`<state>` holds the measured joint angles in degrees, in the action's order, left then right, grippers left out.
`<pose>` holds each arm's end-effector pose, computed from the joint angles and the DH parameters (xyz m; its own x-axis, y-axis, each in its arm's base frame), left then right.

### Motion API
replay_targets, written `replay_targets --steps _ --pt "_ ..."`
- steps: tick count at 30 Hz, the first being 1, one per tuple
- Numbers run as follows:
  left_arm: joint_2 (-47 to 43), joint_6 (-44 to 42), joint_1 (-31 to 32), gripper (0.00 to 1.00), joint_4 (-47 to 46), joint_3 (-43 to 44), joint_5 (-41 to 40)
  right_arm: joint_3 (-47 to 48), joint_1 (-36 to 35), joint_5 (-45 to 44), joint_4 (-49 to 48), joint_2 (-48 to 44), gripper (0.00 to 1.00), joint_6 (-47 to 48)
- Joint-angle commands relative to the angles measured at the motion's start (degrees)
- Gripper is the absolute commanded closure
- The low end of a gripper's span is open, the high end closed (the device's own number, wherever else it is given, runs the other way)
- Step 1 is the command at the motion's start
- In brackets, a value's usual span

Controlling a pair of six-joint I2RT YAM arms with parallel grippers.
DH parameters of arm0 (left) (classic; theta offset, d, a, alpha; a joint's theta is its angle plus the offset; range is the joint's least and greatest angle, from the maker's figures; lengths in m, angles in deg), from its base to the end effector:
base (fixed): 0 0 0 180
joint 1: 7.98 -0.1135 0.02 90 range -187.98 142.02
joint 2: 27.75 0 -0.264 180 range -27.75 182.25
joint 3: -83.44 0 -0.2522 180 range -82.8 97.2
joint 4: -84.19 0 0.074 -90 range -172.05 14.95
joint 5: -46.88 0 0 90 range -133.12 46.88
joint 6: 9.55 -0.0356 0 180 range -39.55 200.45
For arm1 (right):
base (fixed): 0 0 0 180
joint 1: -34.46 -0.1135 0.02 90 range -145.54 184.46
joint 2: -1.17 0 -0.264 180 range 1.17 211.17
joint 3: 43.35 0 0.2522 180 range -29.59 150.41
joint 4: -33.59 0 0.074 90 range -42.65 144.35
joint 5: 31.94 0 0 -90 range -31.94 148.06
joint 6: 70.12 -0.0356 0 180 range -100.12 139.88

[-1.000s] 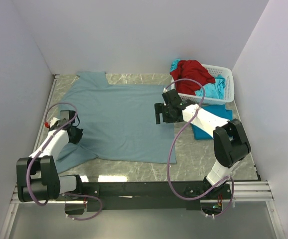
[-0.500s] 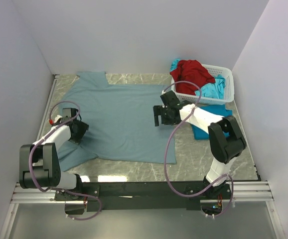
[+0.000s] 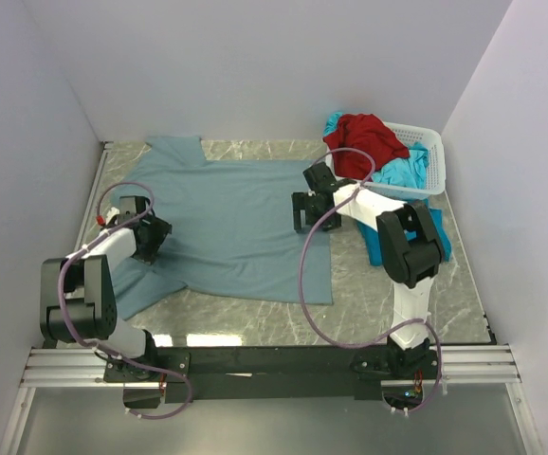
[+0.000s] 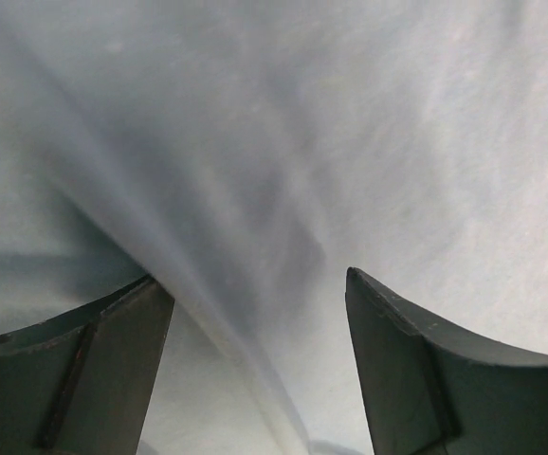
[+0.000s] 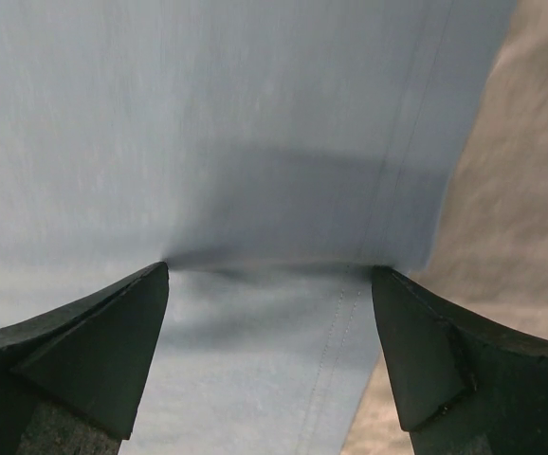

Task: Fold and stack the t-shirts
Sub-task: Flatten the tshirt out

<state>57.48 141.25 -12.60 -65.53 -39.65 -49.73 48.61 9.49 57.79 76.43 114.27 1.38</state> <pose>0.2758 0.0264 0.1636 -0.2930 -0.8936 -0.3399 -0.8109 0.4207 -0.4069 0.3689 0.1716 0.1669 -0.9059 -0.0718 -0.4174 -0.1401 0.9809 0.1352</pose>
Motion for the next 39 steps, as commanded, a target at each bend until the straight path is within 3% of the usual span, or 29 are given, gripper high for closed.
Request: replay_targets --steps 1,6,11,12,14,15,21,24,28,34,39 --pt "4.41 -2.08 0.14 0.21 -0.34 0.52 1.86 4.32 1.76 -1.39 1.15 4.40 0.06 1.27" --pt "4.60 -4.36 0.05 0.21 1.15 4.03 3.36 8.73 2.47 -3.59 2.73 5.91 0.06 2.33" --pt "-5.05 -3.76 0.14 0.19 8.43 3.69 0.64 7.33 1.86 -2.98 1.51 -0.15 0.06 3.47" --pt "-6.90 -3.58 0.14 0.18 9.67 3.17 -0.06 5.85 1.60 -2.63 1.16 -2.60 0.06 3.56" --pt "-12.61 -2.97 0.14 0.03 14.74 2.99 -2.25 4.17 0.72 -2.37 -0.42 -5.07 0.06 3.56" --pt "-14.29 -2.35 0.14 0.01 16.25 2.55 -2.79 2.51 0.37 -1.93 -1.04 -7.34 0.06 3.56" --pt "-23.35 0.91 -2.57 0.00 26.37 -1.31 -9.38 -5.05 -1.48 0.10 -4.91 -14.12 0.06 1.37" --pt "-23.88 -0.23 -7.83 0.00 22.54 -5.00 -5.72 -10.23 -1.66 3.61 -6.93 -16.67 0.07 0.31" --pt "-20.82 0.46 -8.91 0.14 14.71 -7.38 -2.27 -14.12 -1.57 4.58 -8.33 -18.88 0.07 -0.31" --pt "-13.00 1.34 -8.91 0.25 14.33 -4.84 -5.16 -15.53 -1.57 4.67 -9.31 -20.02 0.07 -0.05" --pt "-11.40 3.01 -8.91 0.28 14.87 -4.92 -8.77 -15.18 -1.66 3.97 -8.95 -19.41 0.07 0.22"
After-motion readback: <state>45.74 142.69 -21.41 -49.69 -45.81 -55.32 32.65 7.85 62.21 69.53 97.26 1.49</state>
